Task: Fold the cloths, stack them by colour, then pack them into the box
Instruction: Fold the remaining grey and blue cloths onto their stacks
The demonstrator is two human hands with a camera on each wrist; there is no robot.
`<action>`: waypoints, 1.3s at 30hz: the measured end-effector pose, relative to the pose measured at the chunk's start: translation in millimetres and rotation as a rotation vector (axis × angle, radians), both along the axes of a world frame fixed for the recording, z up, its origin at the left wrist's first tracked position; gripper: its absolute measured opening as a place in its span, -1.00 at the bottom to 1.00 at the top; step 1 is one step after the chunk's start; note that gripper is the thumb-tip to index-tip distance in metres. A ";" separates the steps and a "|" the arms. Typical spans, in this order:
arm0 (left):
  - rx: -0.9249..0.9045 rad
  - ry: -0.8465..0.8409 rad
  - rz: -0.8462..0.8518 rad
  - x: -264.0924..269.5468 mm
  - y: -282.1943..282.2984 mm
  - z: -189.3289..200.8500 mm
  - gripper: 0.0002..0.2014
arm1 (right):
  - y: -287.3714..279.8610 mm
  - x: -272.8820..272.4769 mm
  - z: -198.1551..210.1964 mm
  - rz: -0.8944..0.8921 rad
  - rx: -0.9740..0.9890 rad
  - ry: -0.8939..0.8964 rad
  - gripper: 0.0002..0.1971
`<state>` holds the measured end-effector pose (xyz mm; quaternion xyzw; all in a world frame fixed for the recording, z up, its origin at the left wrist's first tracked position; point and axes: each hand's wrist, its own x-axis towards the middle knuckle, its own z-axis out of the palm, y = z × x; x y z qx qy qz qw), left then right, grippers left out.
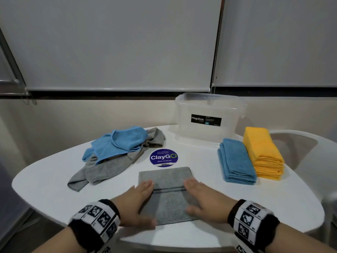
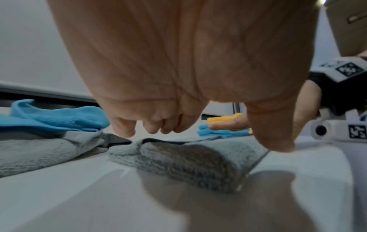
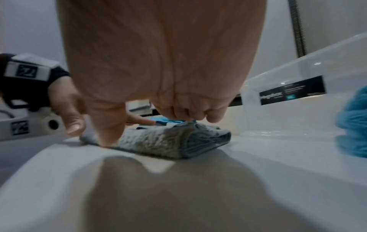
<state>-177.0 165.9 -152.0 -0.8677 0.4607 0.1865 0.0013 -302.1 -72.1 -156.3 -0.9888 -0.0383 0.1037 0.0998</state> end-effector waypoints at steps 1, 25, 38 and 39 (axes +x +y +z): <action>0.024 -0.010 -0.023 -3.9 -1.0 -3.5 0.33 | 5.2 -2.3 -3.8 0.048 -0.053 0.046 -0.05; -0.260 0.263 0.435 23.0 -11.4 6.6 -0.84 | -19.3 35.5 9.5 -0.420 0.542 0.160 -0.82; -0.182 0.319 0.720 31.8 -45.6 7.3 -0.63 | -21.0 76.0 -11.3 -0.669 0.475 0.150 -0.68; -0.124 0.273 0.691 31.3 -46.5 7.0 -0.61 | -19.6 77.5 -10.9 -0.672 0.422 0.143 -0.66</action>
